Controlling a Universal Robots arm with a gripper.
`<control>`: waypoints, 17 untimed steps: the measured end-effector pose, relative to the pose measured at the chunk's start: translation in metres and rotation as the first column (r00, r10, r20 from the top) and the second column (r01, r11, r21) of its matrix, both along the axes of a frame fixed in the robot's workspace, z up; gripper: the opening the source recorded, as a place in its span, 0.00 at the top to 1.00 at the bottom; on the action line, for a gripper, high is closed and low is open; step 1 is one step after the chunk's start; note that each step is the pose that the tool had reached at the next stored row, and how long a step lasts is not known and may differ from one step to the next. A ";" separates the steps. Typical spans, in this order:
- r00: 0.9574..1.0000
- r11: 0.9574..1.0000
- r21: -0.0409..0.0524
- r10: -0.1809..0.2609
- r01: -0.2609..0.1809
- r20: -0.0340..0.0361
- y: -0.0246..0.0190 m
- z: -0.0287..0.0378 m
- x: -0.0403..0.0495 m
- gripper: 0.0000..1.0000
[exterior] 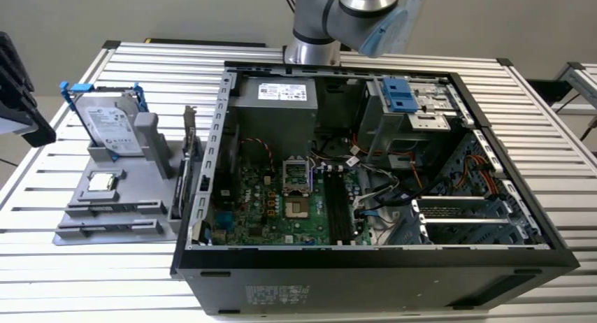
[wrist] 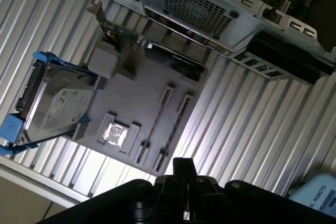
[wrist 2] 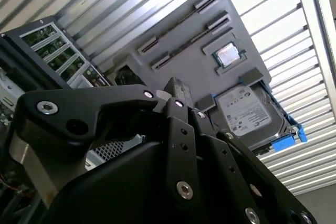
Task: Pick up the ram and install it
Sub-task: 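Pick up the ram and move it above insertion slot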
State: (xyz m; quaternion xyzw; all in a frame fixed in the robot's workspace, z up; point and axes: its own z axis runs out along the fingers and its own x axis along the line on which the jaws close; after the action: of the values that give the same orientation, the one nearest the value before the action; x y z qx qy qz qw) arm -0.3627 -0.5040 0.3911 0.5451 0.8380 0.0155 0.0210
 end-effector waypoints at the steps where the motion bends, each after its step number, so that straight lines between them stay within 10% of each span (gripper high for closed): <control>1: 1.000 1.000 0.000 -0.016 0.016 0.000 0.0000 0.0000 0.0000 1.00; 8: 0.993 0.993 0.000 -0.122 0.122 0.000 0.0000 0.0000 0.0000 1.00; 17: 0.972 0.972 0.000 -0.235 0.235 0.000 0.0000 -0.0001 0.0000 1.00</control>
State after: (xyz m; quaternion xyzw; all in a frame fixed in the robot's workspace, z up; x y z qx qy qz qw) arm -0.3627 -0.5040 0.3910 0.6404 0.7676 0.0128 0.0225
